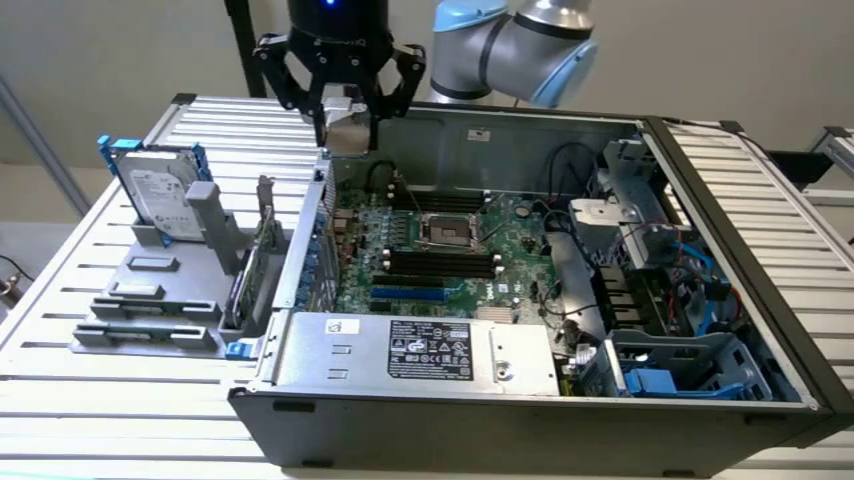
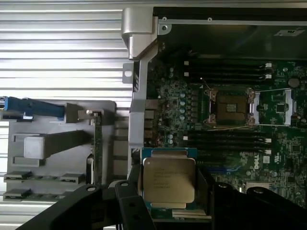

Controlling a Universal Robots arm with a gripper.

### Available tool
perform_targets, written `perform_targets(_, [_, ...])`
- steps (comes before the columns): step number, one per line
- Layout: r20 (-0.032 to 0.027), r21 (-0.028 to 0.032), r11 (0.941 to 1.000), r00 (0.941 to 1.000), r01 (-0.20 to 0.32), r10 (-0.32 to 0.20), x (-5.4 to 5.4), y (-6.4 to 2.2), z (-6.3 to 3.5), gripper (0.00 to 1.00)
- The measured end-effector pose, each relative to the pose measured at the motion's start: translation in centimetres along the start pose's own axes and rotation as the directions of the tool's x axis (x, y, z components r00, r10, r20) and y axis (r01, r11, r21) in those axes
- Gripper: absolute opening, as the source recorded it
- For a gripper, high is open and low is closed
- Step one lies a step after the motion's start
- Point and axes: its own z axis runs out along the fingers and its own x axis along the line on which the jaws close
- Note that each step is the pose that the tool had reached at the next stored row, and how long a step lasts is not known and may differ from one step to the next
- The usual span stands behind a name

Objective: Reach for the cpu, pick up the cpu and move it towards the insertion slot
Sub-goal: 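Pick up the cpu and move it towards the insertion slot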

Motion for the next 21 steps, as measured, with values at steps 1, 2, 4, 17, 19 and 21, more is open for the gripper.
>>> perform_targets(1, [0.0000,0.0000,1.0000,1.0000,0.000,0.000,-0.5,0.05,0.00,0.55])
perform_targets(2, [0.0000,0.0001,1.0000,1.0000,0.000,0.000,-0.9,0.13,0.01,0.55])
perform_targets(4, [0.0001,0.0000,1.0000,1.0000,0.000,0.000,-1.8,0.34,0.08,0.55])
perform_targets(17, [0.0001,0.0177,0.9998,1.0000,0.000,0.000,-6.2,3.65,1.49,0.55])
perform_targets(19, [0.0001,0.0228,0.9997,1.0000,0.000,0.000,-6.7,4.25,1.74,0.55])
perform_targets(21, [0.0001,0.0281,0.9996,1.0000,-0.001,0.001,-7.3,4.84,1.99,0.55])
